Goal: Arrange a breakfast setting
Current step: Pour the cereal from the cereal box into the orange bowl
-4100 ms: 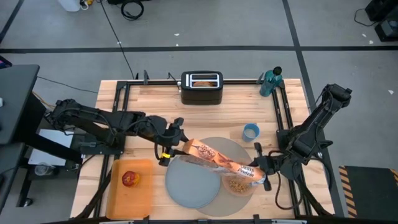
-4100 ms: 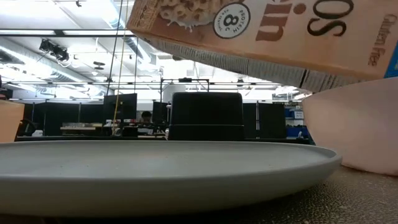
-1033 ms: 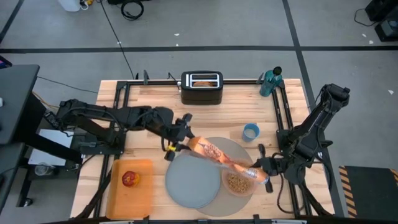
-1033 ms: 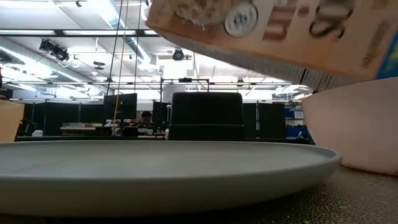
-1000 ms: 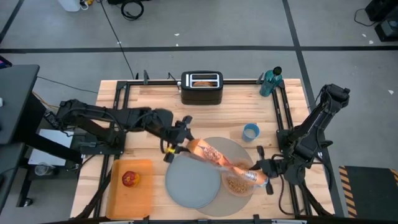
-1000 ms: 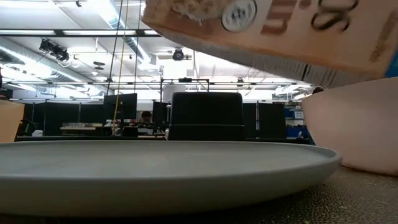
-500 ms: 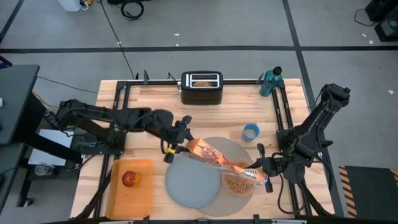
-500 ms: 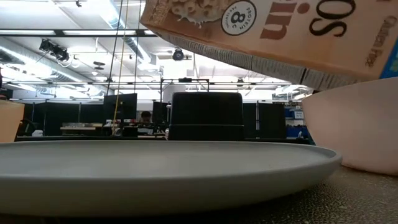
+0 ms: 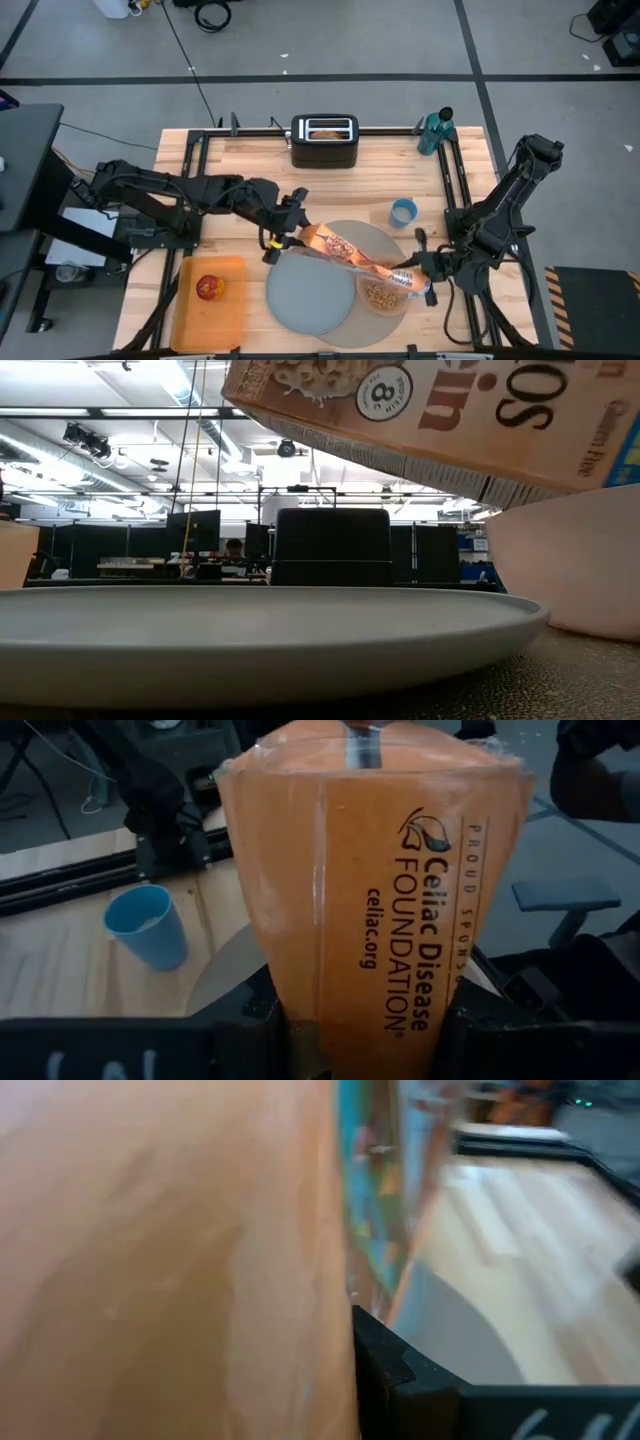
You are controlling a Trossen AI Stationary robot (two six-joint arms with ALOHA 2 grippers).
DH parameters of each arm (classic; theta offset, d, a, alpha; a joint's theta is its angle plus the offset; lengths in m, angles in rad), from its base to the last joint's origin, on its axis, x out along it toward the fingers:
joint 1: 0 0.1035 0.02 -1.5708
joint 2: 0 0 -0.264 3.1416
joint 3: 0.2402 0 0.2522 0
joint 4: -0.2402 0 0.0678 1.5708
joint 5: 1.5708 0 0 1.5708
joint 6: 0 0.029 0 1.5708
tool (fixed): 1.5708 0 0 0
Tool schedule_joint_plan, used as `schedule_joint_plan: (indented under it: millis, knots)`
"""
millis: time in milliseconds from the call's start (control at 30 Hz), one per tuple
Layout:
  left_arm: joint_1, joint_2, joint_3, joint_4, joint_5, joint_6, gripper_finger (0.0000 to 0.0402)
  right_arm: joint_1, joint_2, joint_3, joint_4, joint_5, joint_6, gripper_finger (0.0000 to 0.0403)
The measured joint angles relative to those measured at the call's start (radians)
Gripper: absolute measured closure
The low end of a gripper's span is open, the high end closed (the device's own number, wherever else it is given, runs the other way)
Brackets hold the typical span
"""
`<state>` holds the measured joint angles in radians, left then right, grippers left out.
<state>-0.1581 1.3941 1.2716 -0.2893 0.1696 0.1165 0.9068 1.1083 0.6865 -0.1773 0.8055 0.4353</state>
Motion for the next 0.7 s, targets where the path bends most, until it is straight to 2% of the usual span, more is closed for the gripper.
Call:
schedule_joint_plan:
  millis: [100,167,233,333,400,467,533,600,700]
  knots:
    - [0.003,-0.001,0.000,-0.001,0.019,0.001,0.0256,-0.007,0.010,0.000,0.054,-0.066,-0.023,0.0394]
    - [0.000,0.000,0.000,-0.001,0.008,0.000,0.0255,-0.007,0.006,0.000,0.030,-0.032,-0.039,0.0394]
    - [0.000,0.000,0.000,0.000,0.000,0.000,0.0255,-0.007,-0.014,0.000,-0.010,0.007,0.010,0.0394]
    - [0.003,-0.002,0.000,-0.002,0.020,0.000,0.0255,-0.012,0.011,0.000,0.084,-0.074,-0.042,0.0394]
    - [0.000,0.000,0.000,-0.005,0.007,0.000,0.0255,-0.012,0.010,0.000,0.043,-0.047,-0.065,0.0394]
    - [0.002,0.000,0.000,-0.008,-0.001,0.000,0.0255,-0.014,-0.012,0.000,-0.030,0.009,0.009,0.0394]
    - [0.005,-0.001,0.000,-0.009,0.011,0.000,0.0255,-0.021,-0.008,0.000,0.007,-0.022,0.022,0.0394]
    - [0.004,-0.001,0.000,-0.011,0.017,0.000,0.0255,-0.021,0.009,0.000,0.051,-0.062,-0.049,0.0394]
    - [0.001,0.000,0.000,-0.013,0.004,-0.001,0.0255,-0.019,-0.012,0.000,0.001,-0.013,-0.003,0.0394]
